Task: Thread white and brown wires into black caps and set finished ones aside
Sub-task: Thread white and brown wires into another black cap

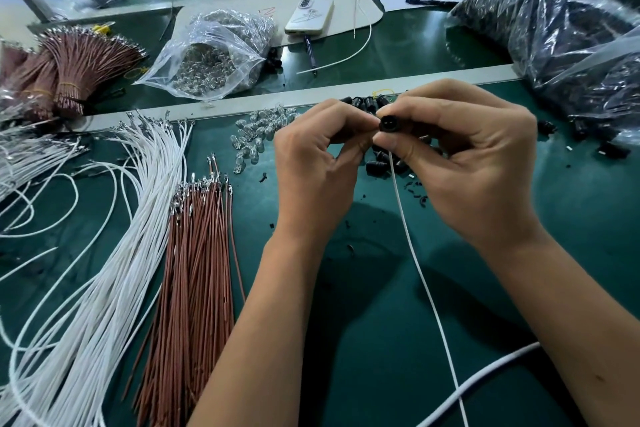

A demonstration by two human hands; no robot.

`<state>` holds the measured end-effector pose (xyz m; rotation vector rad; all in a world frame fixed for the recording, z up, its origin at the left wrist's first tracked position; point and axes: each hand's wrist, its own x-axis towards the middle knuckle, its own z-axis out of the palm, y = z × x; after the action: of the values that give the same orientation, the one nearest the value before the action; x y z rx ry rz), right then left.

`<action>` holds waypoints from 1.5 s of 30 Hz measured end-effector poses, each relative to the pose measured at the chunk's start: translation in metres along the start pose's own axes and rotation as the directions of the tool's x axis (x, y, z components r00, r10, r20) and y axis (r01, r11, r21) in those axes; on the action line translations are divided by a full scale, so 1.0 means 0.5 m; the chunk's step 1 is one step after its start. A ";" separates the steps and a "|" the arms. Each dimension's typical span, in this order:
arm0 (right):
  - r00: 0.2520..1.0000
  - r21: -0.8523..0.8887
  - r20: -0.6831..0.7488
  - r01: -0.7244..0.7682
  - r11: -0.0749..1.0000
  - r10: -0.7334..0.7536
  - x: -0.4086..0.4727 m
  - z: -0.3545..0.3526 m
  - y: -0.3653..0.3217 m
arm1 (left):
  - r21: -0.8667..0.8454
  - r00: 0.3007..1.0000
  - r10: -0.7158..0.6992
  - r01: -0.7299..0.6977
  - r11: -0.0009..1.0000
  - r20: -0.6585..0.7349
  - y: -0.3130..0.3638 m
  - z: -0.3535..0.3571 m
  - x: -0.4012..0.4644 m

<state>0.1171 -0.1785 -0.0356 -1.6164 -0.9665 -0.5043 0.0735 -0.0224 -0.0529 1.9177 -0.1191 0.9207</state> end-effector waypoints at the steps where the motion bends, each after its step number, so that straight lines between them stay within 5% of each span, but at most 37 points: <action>1: 1.000 -0.008 0.002 0.005 1.000 -0.005 0.000 0.000 -0.001 | 0.006 1.000 0.004 -0.004 1.000 -0.003 0.000 0.000 0.000; 10: 1.000 -0.008 -0.007 -0.009 1.000 0.009 -0.002 0.006 0.001 | -0.006 1.000 0.000 0.000 1.000 0.004 -0.004 0.000 -0.001; 13: 0.989 0.098 -0.036 -0.141 0.985 0.145 -0.004 0.016 0.009 | -0.199 0.982 -0.156 0.175 0.964 0.107 -0.005 0.000 -0.003; 18: 0.940 0.284 -0.002 -0.326 0.902 0.340 -0.001 0.021 0.015 | -0.342 0.908 -0.298 0.391 0.854 0.294 -0.001 -0.008 -0.008; 25: 0.789 0.552 0.096 -0.549 0.628 0.606 -0.003 0.027 0.019 | -0.364 0.884 -0.364 0.455 0.813 0.292 0.011 -0.001 -0.008; 34: 0.717 0.571 0.052 -0.593 0.568 0.695 -0.008 0.034 0.021 | -0.349 0.847 -0.420 0.521 0.779 0.326 0.011 0.000 -0.005; 37: 0.731 0.514 0.038 -0.599 0.614 0.682 -0.003 0.028 0.026 | -0.366 0.844 -0.442 0.532 0.763 0.304 0.010 -0.001 -0.006; 41: 0.817 0.249 0.077 -0.570 0.783 0.571 0.004 0.048 0.024 | -0.536 0.766 -0.570 0.627 0.565 0.296 0.010 -0.022 -0.003; 45: 0.841 -0.006 0.230 -0.502 0.865 0.490 0.042 0.079 0.031 | -0.582 0.736 -0.666 0.597 0.552 0.123 0.002 -0.042 0.012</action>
<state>0.1350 -0.1348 -0.0398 -1.8172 -0.6701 0.0662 0.0659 -0.0043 -0.0433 1.1545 0.3222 0.4011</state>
